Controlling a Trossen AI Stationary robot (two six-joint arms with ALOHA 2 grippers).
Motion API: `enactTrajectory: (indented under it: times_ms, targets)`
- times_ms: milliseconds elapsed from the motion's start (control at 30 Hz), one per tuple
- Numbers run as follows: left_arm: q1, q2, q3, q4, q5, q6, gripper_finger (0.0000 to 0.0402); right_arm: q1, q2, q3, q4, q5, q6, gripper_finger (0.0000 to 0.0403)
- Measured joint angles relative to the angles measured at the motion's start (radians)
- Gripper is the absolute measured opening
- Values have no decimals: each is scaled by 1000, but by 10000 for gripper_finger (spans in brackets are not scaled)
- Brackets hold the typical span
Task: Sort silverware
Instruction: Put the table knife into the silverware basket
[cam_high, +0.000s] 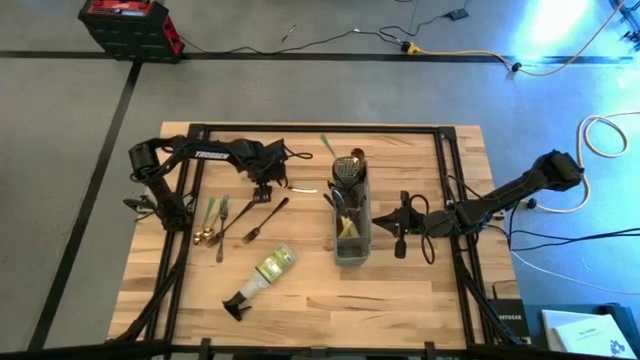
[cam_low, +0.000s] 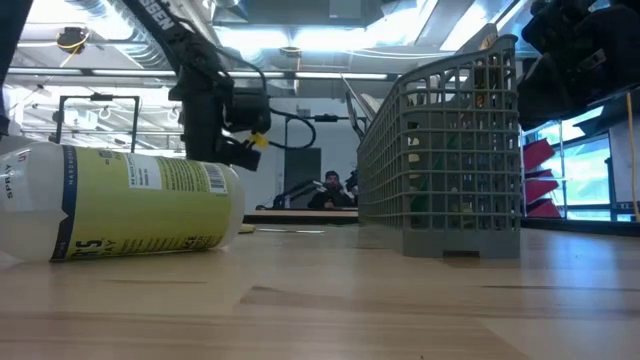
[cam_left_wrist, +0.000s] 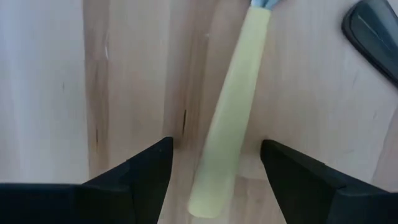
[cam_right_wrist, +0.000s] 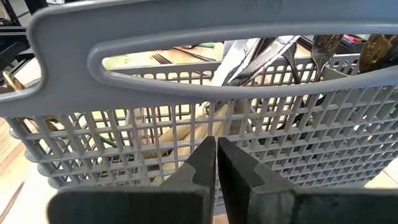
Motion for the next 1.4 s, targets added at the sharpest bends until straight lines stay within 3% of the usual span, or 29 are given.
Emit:
enactTrajectory:
  times_ms: [233, 1400]
  targets:
    - [-10, 7, 105, -54, -26, 34, 235, 0, 0, 0, -9, 5, 0, 0]
    - [-50, 62, 113, -71, -53, 157, 235, 0, 0, 0, -14, 6, 3, 0]
